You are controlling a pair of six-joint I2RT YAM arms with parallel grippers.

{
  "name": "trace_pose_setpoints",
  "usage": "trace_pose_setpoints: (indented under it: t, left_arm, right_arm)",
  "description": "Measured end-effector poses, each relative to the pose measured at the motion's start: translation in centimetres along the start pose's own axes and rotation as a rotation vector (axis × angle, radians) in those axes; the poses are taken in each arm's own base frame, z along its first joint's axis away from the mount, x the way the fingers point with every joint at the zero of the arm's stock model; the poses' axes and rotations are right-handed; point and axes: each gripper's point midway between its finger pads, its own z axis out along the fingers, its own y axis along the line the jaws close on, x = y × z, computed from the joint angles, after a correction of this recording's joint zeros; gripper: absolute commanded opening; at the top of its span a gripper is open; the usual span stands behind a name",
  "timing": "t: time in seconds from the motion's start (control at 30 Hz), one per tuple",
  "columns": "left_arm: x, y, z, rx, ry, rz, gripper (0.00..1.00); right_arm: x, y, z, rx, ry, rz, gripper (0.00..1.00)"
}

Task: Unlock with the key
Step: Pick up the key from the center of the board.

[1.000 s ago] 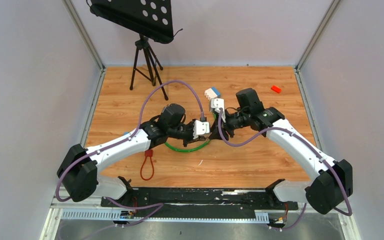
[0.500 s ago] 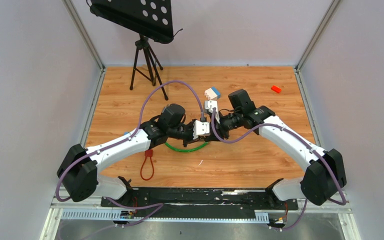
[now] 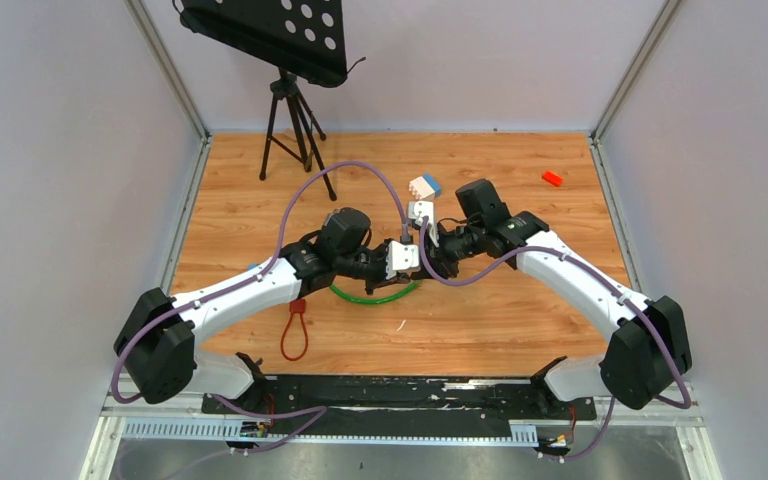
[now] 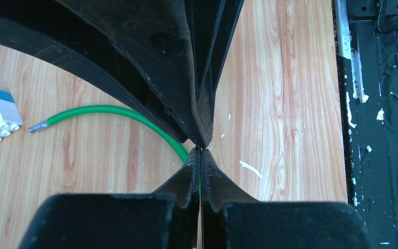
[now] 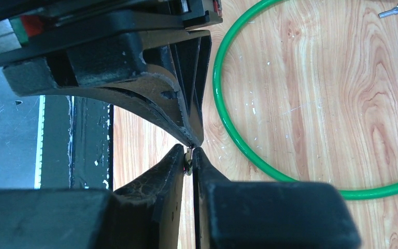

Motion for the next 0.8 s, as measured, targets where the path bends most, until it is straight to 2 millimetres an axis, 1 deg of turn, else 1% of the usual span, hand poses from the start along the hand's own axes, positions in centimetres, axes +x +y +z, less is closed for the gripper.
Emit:
trace_pose_setpoints:
  t: [0.1,0.17,0.6,0.63,0.77,0.8]
  left_arm:
    - [0.03,-0.03,0.00,0.001,0.001,-0.001,0.00]
    - [0.04,-0.10,0.00,0.004,0.001,-0.002,0.00]
    - [-0.23,-0.44,0.04,0.026,-0.013,0.007,0.00]
    - [-0.26,-0.45,0.05,0.027,-0.015,0.008,0.03]
    - [-0.38,-0.59,0.07,0.037,-0.022,0.020,0.21]
    - [-0.39,-0.61,0.07,0.039,-0.022,0.022,0.25]
  right_arm:
    - [0.08,-0.02,-0.02,0.002,0.004,-0.001,0.06]
    - [0.10,-0.05,-0.03,0.003,0.005,-0.005,0.00]
    - [0.10,0.03,-0.36,0.017,0.010,-0.010,0.00]
    - [0.10,0.06,-0.41,0.018,0.010,-0.012,0.00]
    - [0.15,0.27,-0.55,0.021,0.007,-0.016,0.00]
    - [0.11,0.29,-0.60,0.023,0.005,-0.019,0.00]
